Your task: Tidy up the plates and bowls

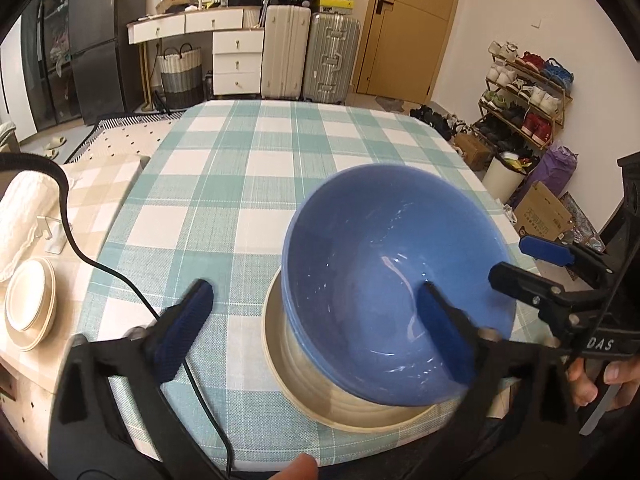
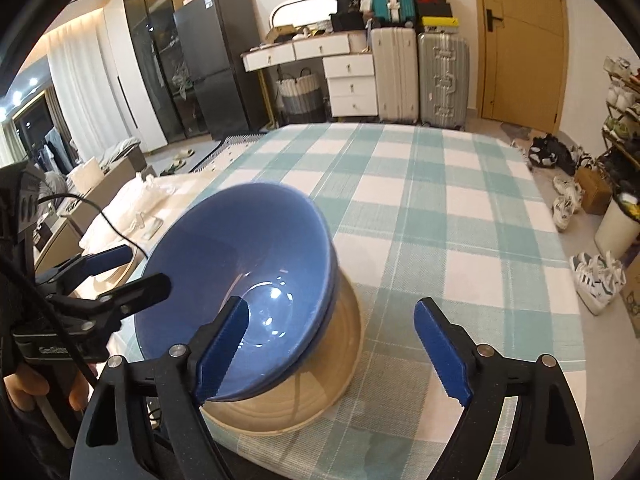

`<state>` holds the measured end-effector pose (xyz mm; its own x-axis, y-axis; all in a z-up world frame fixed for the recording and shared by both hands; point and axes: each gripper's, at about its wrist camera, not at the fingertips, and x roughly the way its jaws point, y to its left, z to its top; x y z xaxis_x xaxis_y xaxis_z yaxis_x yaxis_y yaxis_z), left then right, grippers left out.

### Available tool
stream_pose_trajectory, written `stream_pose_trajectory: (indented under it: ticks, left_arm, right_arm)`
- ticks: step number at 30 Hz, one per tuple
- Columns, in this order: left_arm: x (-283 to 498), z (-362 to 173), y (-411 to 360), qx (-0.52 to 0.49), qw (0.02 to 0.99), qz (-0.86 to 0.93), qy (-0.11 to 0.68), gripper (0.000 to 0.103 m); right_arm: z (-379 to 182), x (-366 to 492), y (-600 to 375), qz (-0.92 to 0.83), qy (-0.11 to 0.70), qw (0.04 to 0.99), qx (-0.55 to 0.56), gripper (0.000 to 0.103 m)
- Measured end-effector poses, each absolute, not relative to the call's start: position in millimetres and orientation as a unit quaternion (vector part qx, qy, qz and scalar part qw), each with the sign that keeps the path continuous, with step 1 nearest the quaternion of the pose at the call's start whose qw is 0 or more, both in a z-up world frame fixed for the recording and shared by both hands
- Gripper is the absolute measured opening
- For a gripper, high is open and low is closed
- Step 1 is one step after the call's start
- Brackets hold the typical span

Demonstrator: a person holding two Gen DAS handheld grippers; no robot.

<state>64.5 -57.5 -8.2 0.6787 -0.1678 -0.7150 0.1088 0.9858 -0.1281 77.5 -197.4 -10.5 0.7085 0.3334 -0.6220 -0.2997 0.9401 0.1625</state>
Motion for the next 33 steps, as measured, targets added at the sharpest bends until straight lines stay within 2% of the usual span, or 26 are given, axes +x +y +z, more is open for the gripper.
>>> stream_pose_trajectory:
  ticks: [13, 33]
  left_arm:
    - [25.4, 7.2, -45.0, -0.023, 0.942, -0.053, 0.332, 0.101]
    - [-15.5, -6.3, -10.4, -0.023, 0.963, -0.026, 0.269, 0.101]
  right_arm:
    - [-11.9, 50.1, -221.2, 0.161, 0.277, 0.945, 0.072, 0.087]
    - [-17.2, 17.9, -214.6, 0.132, 0.185, 0.973, 0.032, 0.087]
